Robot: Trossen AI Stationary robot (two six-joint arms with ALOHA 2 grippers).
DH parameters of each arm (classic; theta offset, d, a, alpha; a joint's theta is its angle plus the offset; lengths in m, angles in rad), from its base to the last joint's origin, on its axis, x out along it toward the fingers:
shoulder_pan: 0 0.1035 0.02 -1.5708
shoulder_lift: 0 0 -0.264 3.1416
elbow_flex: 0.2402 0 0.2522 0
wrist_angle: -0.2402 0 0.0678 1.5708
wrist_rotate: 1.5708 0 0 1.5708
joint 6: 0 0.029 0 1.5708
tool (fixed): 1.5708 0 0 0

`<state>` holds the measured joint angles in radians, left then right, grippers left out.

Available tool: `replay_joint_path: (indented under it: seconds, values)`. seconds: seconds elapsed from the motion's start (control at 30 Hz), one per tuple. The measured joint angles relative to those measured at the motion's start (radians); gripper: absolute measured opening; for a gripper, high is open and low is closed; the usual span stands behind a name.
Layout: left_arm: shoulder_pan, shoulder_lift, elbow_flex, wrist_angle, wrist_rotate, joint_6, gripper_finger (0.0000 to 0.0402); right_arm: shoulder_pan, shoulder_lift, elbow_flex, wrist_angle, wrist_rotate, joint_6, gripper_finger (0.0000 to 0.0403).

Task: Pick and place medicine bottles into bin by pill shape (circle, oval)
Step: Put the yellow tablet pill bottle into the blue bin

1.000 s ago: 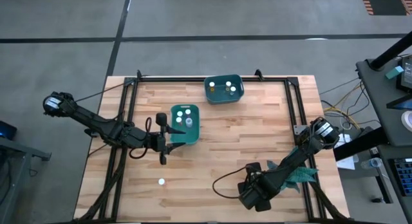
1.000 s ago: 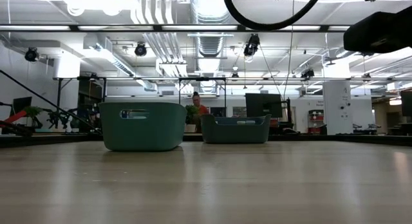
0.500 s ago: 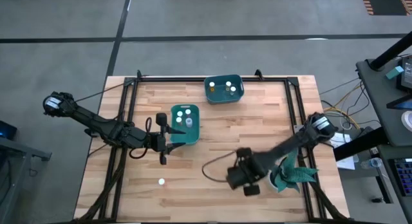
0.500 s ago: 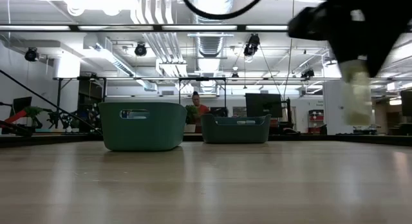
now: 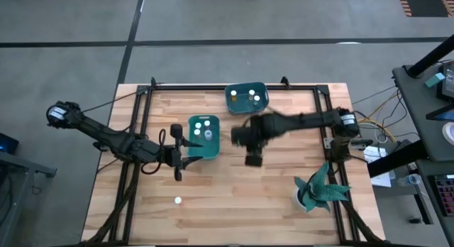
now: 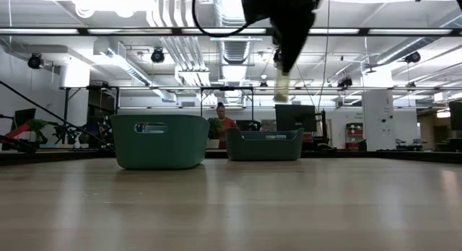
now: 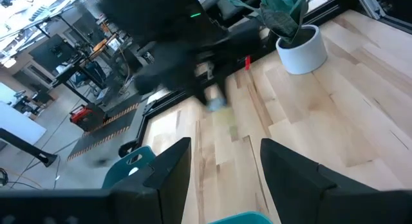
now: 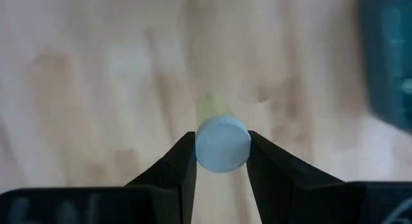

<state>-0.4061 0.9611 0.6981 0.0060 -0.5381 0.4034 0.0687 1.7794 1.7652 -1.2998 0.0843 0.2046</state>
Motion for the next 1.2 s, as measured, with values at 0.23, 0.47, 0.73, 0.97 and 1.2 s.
replay_joint_path:
  seconds: [0.23,0.47,0.73,0.97,1.2]
  values:
    - [0.0,-0.075,-0.05,0.007,-0.003,0.002,0.0171,-0.193,0.012,0.115,0.0,0.01,-0.065,0.0106]
    - [0.0,-0.14,-0.07,0.012,-0.003,-0.002,0.0171,-0.328,0.091,0.267,-0.007,0.006,-0.156,0.0106]
    - [0.0,-0.122,-0.07,0.005,-0.003,0.0,0.0171,-0.456,0.242,0.448,-0.084,-0.018,-0.295,0.0106]
    - [0.0,-0.126,-0.07,0.005,-0.003,0.003,0.0171,-0.548,0.375,0.581,-0.105,-0.101,-0.362,0.0107]
    - [0.0,-0.126,-0.07,0.002,-0.003,0.003,0.0171,-0.622,0.431,0.591,-0.101,-0.117,-0.401,0.0109]
